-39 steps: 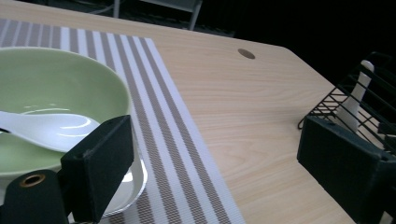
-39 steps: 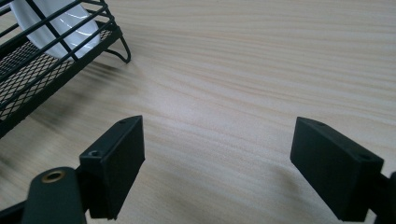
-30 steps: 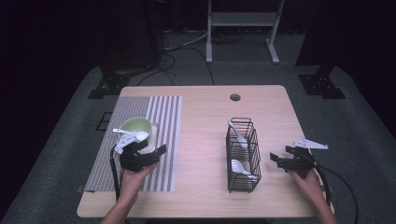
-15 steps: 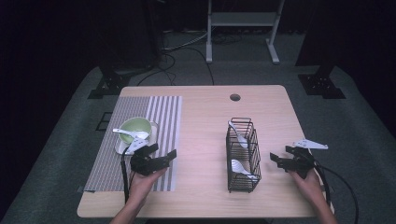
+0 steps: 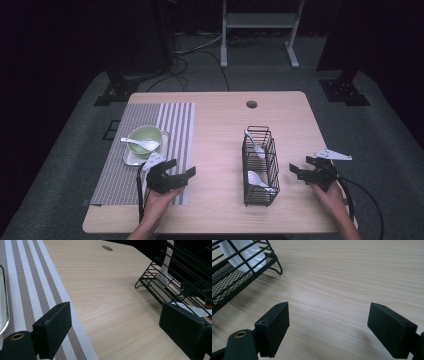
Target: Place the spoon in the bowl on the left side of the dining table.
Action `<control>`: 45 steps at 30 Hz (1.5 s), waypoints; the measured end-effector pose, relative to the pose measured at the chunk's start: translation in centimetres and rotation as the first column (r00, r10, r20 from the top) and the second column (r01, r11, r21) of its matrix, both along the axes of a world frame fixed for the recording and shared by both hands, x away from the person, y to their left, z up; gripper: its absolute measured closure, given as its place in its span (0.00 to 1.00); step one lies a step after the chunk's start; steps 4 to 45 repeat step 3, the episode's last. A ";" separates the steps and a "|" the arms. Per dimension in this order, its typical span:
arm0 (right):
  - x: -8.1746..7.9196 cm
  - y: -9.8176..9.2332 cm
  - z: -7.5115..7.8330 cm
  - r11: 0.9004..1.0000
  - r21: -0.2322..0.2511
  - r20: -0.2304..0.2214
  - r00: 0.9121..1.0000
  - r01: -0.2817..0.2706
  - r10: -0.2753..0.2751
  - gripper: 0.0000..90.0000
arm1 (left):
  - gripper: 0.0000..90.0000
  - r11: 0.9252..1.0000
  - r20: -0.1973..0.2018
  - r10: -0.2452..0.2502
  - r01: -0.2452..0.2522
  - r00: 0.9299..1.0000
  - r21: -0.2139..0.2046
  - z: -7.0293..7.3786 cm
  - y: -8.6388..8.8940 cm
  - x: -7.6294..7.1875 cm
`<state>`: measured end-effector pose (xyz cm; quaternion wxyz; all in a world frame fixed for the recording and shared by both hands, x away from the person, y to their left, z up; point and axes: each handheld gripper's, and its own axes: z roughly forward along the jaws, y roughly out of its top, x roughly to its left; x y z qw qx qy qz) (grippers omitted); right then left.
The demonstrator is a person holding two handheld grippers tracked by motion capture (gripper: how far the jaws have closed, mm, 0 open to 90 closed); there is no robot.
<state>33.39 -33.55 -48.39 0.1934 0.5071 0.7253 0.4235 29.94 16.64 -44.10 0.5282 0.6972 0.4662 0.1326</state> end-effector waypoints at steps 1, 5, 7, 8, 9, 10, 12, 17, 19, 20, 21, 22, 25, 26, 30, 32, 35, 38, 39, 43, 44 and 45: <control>0.0 0.0 0.0 1.000 0.001 0.002 1.000 -0.001 0.001 0.18 | 0.11 1.000 0.010 -0.003 0.003 1.000 0.002 0.0 -0.1 -0.1; 0.0 -0.1 0.0 1.000 0.011 0.005 1.000 -0.003 0.003 0.18 | 0.11 1.000 0.013 -0.007 0.007 1.000 0.002 0.0 -0.2 -0.2; 0.0 -0.1 0.0 1.000 0.011 0.005 1.000 -0.003 0.003 0.18 | 0.11 1.000 0.013 -0.007 0.007 1.000 0.002 0.0 -0.2 -0.2; 0.0 -0.1 0.0 1.000 0.011 0.005 1.000 -0.003 0.003 0.18 | 0.11 1.000 0.013 -0.007 0.007 1.000 0.002 0.0 -0.2 -0.2; 0.0 -0.1 0.0 1.000 0.011 0.005 1.000 -0.003 0.003 0.18 | 0.11 1.000 0.013 -0.007 0.007 1.000 0.002 0.0 -0.2 -0.2; 0.0 -0.1 0.0 1.000 0.011 0.005 1.000 -0.003 0.003 0.18 | 0.11 1.000 0.013 -0.007 0.007 1.000 0.002 0.0 -0.2 -0.2; 0.0 -0.1 0.0 1.000 0.011 0.005 1.000 -0.003 0.003 0.18 | 0.11 1.000 0.013 -0.007 0.007 1.000 0.002 0.0 -0.2 -0.2; 0.0 -0.1 0.0 1.000 0.011 0.005 1.000 -0.003 0.003 0.18 | 0.11 1.000 0.013 -0.007 0.007 1.000 0.002 0.0 -0.2 -0.2; 0.0 -0.1 0.0 1.000 0.011 0.005 1.000 -0.003 0.003 0.18 | 0.11 1.000 0.013 -0.007 0.007 1.000 0.002 0.0 -0.2 -0.2; 0.0 -0.1 0.0 1.000 0.011 0.005 1.000 -0.003 0.003 0.18 | 0.11 1.000 0.013 -0.007 0.007 1.000 0.002 0.0 -0.2 -0.2; 0.0 -0.1 0.0 1.000 0.011 0.005 1.000 -0.003 0.003 0.18 | 0.11 1.000 0.013 -0.007 0.007 1.000 0.002 0.0 -0.2 -0.2; 0.0 -0.1 0.0 1.000 0.011 0.005 1.000 -0.003 0.003 0.18 | 0.11 1.000 0.013 -0.007 0.007 1.000 0.002 0.0 -0.2 -0.2; 0.0 -0.1 0.0 1.000 0.011 0.005 1.000 -0.003 0.003 0.18 | 0.11 1.000 0.013 -0.007 0.007 1.000 0.002 0.0 -0.2 -0.2; 0.0 -0.1 0.0 1.000 0.011 0.005 1.000 -0.003 0.003 0.18 | 0.11 1.000 0.013 -0.007 0.007 1.000 0.002 0.0 -0.2 -0.2; 0.0 -0.1 0.0 1.000 0.011 0.005 1.000 -0.003 0.003 0.18 | 0.11 1.000 0.013 -0.007 0.007 1.000 0.002 0.0 -0.2 -0.2; 0.0 -0.1 0.0 1.000 0.011 0.005 1.000 -0.003 0.003 0.18 | 0.11 1.000 0.013 -0.007 0.007 1.000 0.002 0.0 -0.2 -0.2; 0.0 -0.1 0.0 1.000 0.011 0.005 1.000 -0.003 0.003 0.18 | 0.11 1.000 0.013 -0.007 0.007 1.000 0.002 0.0 -0.2 -0.2; 0.0 -0.1 0.0 1.000 0.011 0.005 1.000 -0.003 0.003 0.18 | 0.11 1.000 0.013 -0.007 0.007 1.000 0.002 0.0 -0.2 -0.2; 0.0 -0.1 0.0 1.000 0.011 0.005 1.000 -0.003 0.003 0.18 | 0.11 1.000 0.013 -0.007 0.007 1.000 0.002 0.0 -0.2 -0.2; 0.0 -0.1 0.0 1.000 0.011 0.005 1.000 -0.003 0.003 0.18 | 0.11 1.000 0.013 -0.007 0.007 1.000 0.002 0.0 -0.2 -0.2; 0.0 -0.1 0.0 1.000 0.011 0.005 1.000 -0.003 0.003 0.18 | 0.11 1.000 0.013 -0.007 0.007 1.000 0.002 0.0 -0.2 -0.2; 0.0 -0.1 0.0 1.000 0.011 0.005 1.000 -0.003 0.003 0.18 | 0.11 1.000 0.013 -0.007 0.007 1.000 0.002 0.0 -0.2 -0.2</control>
